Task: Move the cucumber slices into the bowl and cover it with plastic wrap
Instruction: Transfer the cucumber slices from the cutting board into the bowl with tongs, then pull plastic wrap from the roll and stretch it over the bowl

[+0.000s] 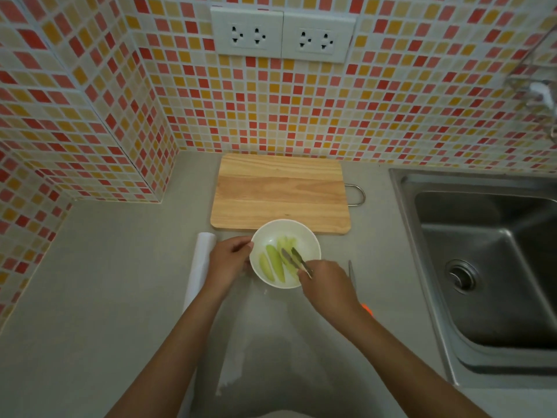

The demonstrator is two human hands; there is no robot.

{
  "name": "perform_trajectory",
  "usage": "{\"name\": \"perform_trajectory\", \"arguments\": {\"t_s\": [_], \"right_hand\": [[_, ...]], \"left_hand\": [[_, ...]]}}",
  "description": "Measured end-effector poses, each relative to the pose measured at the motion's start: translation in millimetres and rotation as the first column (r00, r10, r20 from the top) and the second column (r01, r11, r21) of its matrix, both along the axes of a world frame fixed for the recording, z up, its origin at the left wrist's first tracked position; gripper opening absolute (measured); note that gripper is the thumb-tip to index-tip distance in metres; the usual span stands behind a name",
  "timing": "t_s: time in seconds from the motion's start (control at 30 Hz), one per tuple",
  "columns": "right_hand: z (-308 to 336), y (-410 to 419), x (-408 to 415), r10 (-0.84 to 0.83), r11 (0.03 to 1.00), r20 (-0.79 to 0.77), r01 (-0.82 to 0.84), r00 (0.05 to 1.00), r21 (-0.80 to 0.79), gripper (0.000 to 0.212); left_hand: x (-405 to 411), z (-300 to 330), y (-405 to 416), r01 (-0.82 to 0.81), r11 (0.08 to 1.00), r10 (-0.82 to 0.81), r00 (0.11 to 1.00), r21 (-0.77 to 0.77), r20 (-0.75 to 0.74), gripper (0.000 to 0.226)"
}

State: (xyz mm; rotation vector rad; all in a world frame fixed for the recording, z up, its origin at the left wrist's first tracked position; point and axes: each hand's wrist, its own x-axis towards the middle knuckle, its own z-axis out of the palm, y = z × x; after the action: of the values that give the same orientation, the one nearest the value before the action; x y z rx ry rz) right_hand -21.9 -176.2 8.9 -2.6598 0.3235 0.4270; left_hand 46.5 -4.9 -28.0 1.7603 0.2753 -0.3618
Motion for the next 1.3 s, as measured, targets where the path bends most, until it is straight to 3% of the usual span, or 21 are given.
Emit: {"name": "perform_trajectory", "arguments": {"t_s": [0.1, 0.23, 0.33, 0.47, 0.6, 0.73, 0.9, 1.0, 1.17, 1.3], "right_hand": [[8, -1, 4, -0.069, 0.996, 0.136, 0.076, 0.988, -0.050, 0.033], [18, -27, 49, -0.337, 0.941, 0.363, 0.319, 0.869, 0.111, 0.025], [7, -52, 104, -0.402, 0.912, 0.349, 0.404, 0.846, 0.072, 0.028], [-22, -61, 158, -0.352, 0.911, 0.248, 0.391, 0.903, -0.129, 0.028], [-45, -58, 176, -0.318, 0.896, 0.173, 0.355, 0.932, -0.267, 0.028], [-58, -57, 180, -0.297, 0.893, 0.173, 0.338, 0.939, -0.297, 0.031], [-46, -61, 168, -0.336, 0.910, 0.192, 0.371, 0.922, -0.187, 0.053], [-35, -60, 135, -0.333, 0.941, 0.223, 0.338, 0.916, 0.017, 0.046], [-33, -51, 53, -0.269, 0.892, 0.065, 0.223, 0.961, 0.393, 0.048], [-34, -39, 26, -0.304, 0.877, 0.118, 0.229, 0.945, 0.422, 0.040]], "left_hand": [[1, 0, 0, -0.002, 1.000, 0.002, 1.000, -0.010, -0.002, 0.021], [2, 0, 0, -0.001, 0.999, 0.001, 1.000, -0.033, -0.009, 0.020], [2, -1, 0, -0.015, 0.999, 0.014, 1.000, -0.041, -0.011, 0.020], [2, -1, 1, 0.002, 0.999, -0.002, 1.000, -0.053, 0.003, 0.019], [4, -2, 0, 0.009, 1.000, -0.009, 1.000, -0.015, 0.010, 0.020], [6, -3, 0, 0.003, 1.000, -0.003, 1.000, 0.007, 0.008, 0.022], [5, -3, 0, 0.013, 1.000, -0.014, 1.000, 0.022, 0.025, 0.023], [2, -5, 2, 0.013, 1.000, -0.013, 1.000, 0.025, 0.015, 0.024], [-5, -5, 0, 0.026, 1.000, -0.026, 0.999, -0.006, -0.021, 0.026], [-11, 1, -2, 0.020, 1.000, -0.020, 1.000, 0.021, -0.001, 0.028]]}}
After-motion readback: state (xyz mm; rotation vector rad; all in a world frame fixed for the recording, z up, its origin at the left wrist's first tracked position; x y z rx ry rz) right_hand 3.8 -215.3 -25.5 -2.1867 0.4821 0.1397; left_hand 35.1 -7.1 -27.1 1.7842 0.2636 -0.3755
